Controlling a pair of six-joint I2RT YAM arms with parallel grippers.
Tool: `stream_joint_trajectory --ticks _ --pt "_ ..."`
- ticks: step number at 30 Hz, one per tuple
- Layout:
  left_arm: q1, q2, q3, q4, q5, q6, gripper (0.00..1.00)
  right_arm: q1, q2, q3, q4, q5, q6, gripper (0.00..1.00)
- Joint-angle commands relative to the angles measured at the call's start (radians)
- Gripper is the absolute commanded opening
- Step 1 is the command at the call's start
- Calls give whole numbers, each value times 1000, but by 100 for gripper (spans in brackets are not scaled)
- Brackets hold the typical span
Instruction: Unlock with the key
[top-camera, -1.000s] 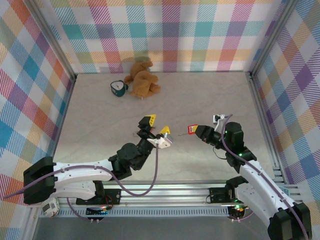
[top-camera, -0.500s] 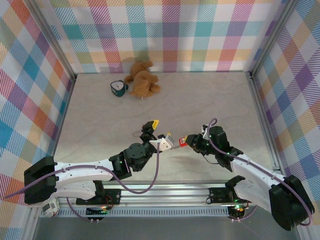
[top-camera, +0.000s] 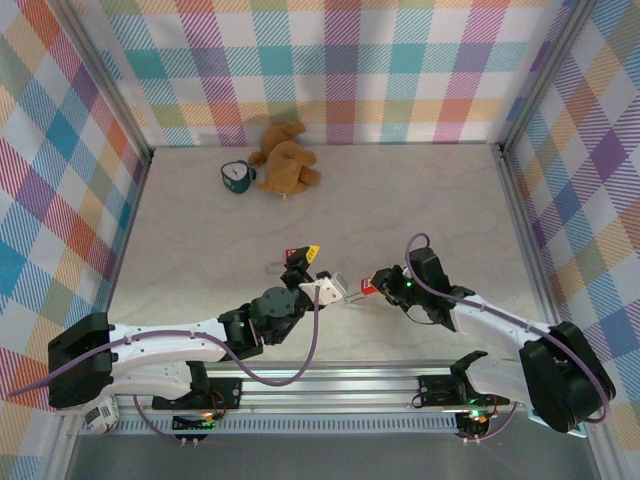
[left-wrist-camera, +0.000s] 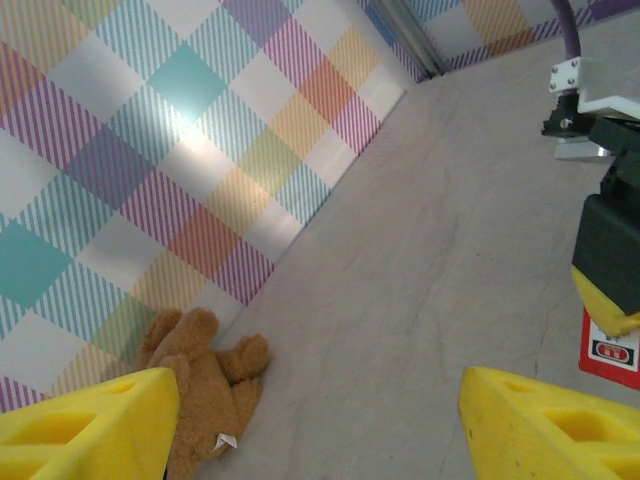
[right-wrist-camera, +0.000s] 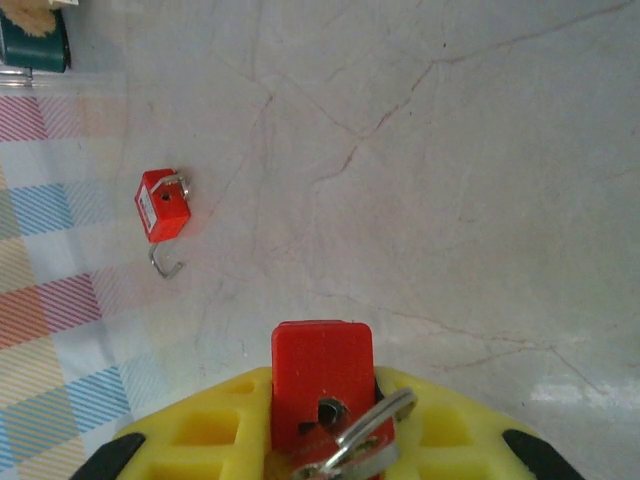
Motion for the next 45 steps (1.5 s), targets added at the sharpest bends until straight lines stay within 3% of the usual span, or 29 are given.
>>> stream_joint_trajectory --ticks 1,22,31,42,45 --pt "8 2 -13 5 19 -27 73 -15 40 33 -1 24 -28 17" --pt "10 -18 -22 9 -13 -38 72 -12 333 15 503 -132 -63 18" --pt "6 -103 -86 -14 -121 -173 74 0 501 91 592 -148 -66 19" --pt "-5 -285 -139 -117 -157 -329 74 0 586 112 610 -162 -117 33" --pt "-6 -308 -133 -134 -179 -336 73 0 547 101 536 -118 -161 52"
